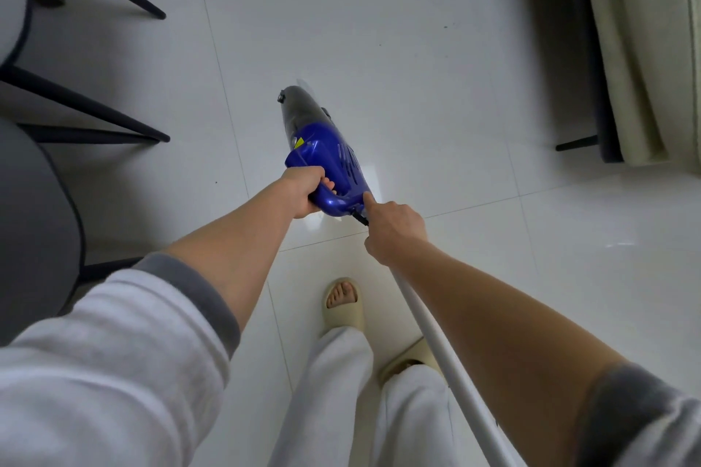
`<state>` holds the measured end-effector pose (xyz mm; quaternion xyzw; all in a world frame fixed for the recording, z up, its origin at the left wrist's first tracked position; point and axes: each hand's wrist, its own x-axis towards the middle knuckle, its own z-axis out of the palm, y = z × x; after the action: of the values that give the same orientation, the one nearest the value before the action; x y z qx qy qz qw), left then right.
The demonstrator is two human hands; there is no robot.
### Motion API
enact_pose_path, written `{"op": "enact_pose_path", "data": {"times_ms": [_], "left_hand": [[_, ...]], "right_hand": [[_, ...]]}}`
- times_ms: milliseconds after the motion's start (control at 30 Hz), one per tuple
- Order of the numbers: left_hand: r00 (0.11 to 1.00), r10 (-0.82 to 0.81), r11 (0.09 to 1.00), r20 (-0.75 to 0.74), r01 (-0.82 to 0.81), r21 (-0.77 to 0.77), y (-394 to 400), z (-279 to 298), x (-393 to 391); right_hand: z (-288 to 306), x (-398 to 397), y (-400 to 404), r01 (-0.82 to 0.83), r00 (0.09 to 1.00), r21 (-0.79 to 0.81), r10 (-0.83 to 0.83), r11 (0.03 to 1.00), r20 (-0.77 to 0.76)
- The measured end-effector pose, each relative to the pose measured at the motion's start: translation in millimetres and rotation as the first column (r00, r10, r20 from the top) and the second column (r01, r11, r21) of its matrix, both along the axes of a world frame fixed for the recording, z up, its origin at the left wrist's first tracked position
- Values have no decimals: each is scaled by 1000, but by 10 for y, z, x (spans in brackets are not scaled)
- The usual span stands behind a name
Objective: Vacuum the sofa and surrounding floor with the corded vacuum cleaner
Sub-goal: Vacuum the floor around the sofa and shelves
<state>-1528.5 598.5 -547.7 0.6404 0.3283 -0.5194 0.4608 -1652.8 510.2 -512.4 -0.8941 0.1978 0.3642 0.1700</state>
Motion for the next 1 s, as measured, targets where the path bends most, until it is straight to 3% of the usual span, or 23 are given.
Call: {"op": "enact_pose_path", "data": {"times_ms": [400,1000], "left_hand": [[1000,-26,1000,6,26,11,-162,-43,105],[982,-178,983,-61,180,28,-801,87,-851]], "right_hand": [[18,110,-163,17,1000,-21,-17,1000,-8],[249,-984,-607,164,985,5,-164,986,-46]]}}
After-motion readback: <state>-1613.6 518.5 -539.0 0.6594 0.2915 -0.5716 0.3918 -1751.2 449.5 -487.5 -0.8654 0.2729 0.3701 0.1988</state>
